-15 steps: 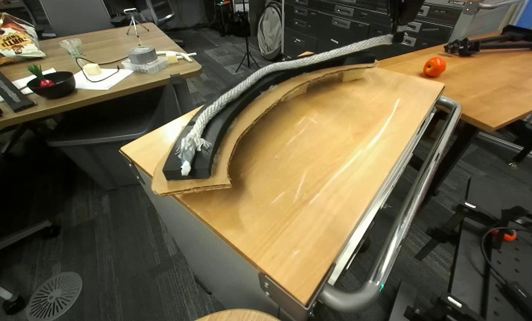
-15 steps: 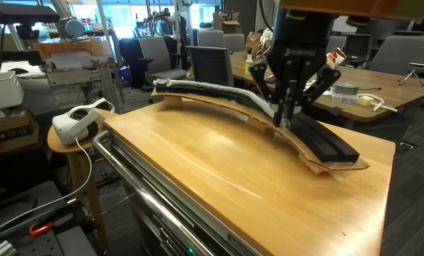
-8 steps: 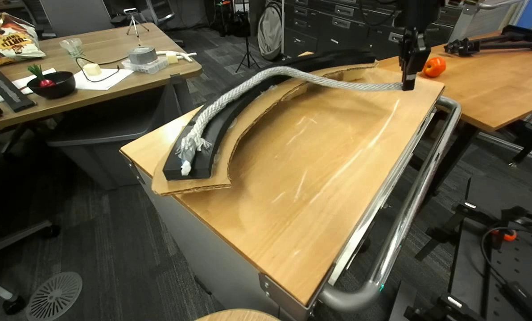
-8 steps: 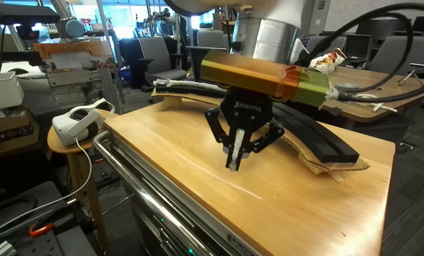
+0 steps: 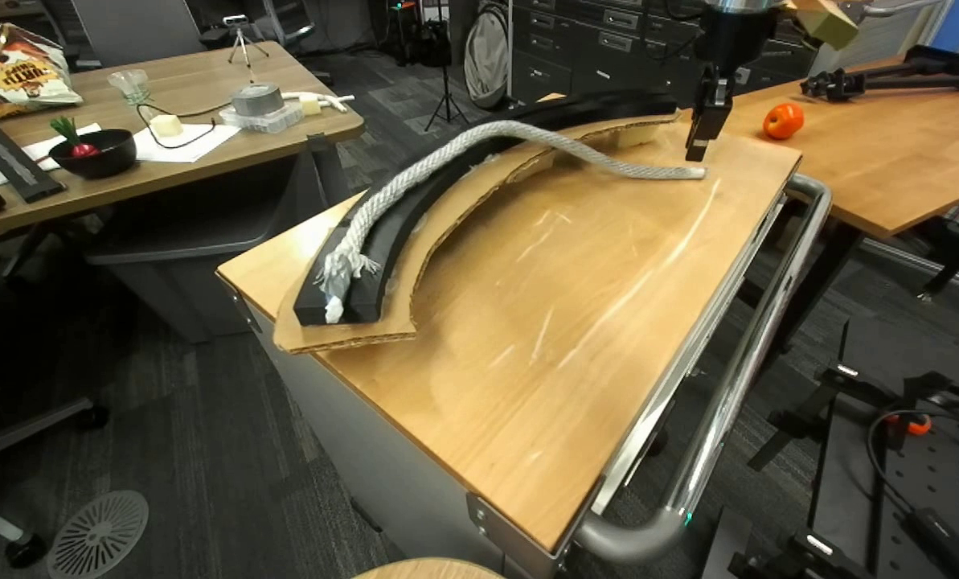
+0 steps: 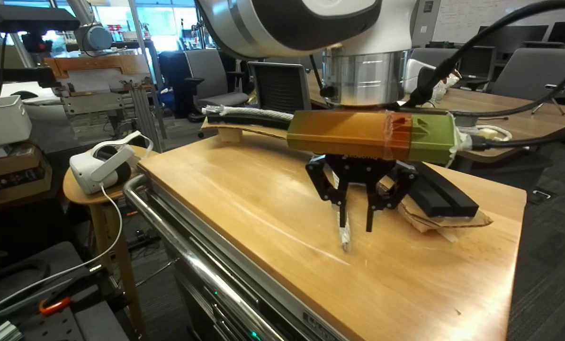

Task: Put the rope on the table

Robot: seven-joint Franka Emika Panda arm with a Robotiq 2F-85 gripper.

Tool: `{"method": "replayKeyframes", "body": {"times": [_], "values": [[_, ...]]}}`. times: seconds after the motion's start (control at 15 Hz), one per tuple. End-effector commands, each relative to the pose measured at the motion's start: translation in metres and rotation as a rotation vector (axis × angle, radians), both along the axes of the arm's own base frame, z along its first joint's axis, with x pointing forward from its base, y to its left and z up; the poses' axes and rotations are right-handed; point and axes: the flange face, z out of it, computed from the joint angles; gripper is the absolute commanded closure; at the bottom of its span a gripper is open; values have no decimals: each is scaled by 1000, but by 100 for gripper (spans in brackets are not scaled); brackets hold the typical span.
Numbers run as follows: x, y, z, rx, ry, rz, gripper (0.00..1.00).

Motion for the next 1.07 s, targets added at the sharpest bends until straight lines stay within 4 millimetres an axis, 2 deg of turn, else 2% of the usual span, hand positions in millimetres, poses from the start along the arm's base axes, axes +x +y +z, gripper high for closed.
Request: {"method": "replayKeyframes", "body": {"times": [0.0,0.27,0.33,0.67,0.73,0.87,1.0], "values": [[-11,-1,20,-78,-68,93,33],[-30,15,50,-69,-8,317,3],[-37,21,58,-65,3,370,0],[-64,60,106,-29,36,632,0],[-46,42,85,-41,56,535,0],[-54,54,101,-40,48,591,0],[-59,58,104,-40,45,608,0]]}}
